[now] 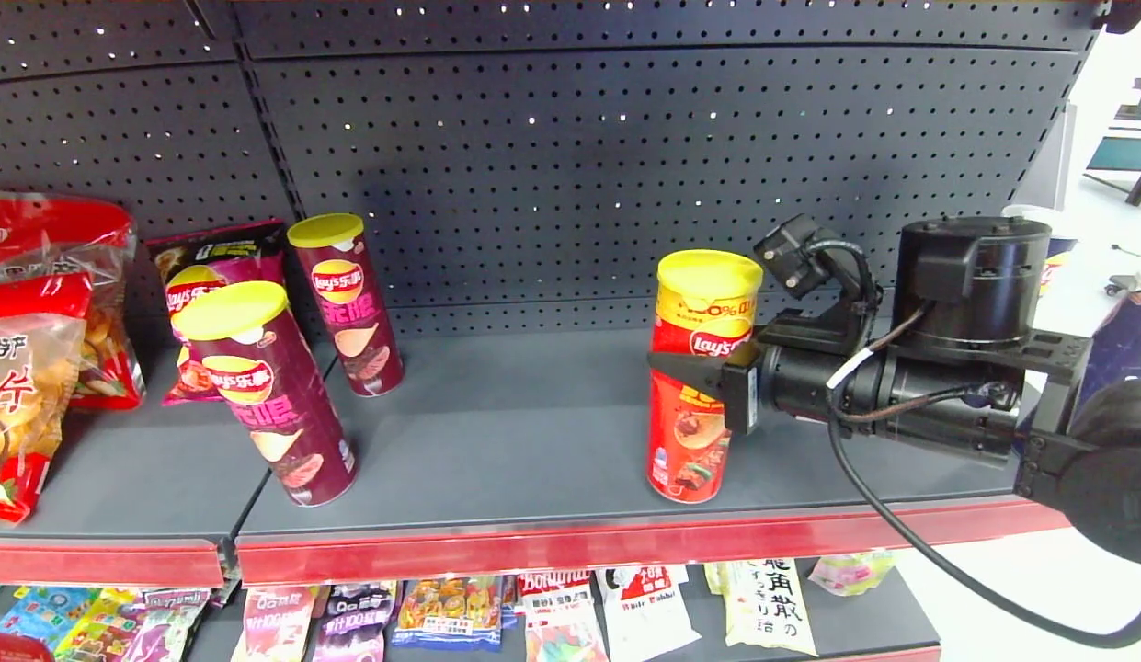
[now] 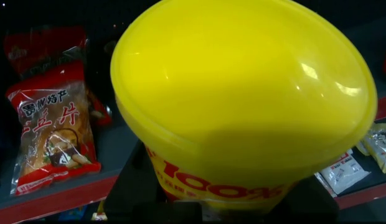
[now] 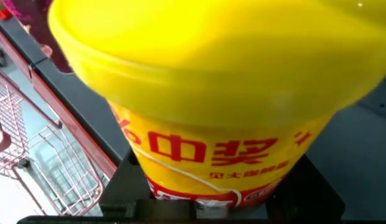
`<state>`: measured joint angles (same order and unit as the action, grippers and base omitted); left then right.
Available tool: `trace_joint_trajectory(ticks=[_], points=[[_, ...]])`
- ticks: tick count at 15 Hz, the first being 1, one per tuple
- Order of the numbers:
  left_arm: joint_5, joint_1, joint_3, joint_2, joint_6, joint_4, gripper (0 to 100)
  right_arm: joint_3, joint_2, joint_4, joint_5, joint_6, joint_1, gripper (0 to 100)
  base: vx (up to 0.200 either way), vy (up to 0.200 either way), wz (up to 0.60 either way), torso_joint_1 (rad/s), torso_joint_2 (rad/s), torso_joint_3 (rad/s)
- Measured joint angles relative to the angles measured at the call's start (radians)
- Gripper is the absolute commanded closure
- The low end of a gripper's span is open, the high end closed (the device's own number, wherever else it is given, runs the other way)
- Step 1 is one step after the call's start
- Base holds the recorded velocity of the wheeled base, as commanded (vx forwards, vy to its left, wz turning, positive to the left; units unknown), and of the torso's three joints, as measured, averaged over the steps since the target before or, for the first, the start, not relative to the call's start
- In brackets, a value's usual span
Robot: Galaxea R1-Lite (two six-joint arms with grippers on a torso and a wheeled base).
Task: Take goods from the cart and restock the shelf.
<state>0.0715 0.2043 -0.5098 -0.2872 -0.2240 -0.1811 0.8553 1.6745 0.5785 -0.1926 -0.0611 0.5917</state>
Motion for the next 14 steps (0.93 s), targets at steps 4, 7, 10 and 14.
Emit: trace_joint_trajectory(ticks=[4,7,10,14], points=[[0.0,0.001,0.002,0.0,0.0,0.0,100,-0.024,0.005,0.001,0.02,0.001,0.016,100,0.0,0.0,0.0,0.0,0.0,0.0],[0.0,0.001,0.002,-0.001,0.0,0.0,100,-0.026,0.012,0.007,0.026,0.003,0.026,100,0.0,0.0,0.0,0.0,0.0,0.0],[0.0,0.001,0.002,-0.001,0.0,0.0,100,-0.023,0.016,0.008,0.054,0.005,0.034,100,0.0,0.0,0.0,0.0,0.0,0.0],[0.0,0.0,0.004,0.0,0.0,0.0,100,-0.036,0.019,0.13,0.084,0.003,0.048,100,0.0,0.0,0.0,0.0,0.0,0.0]])
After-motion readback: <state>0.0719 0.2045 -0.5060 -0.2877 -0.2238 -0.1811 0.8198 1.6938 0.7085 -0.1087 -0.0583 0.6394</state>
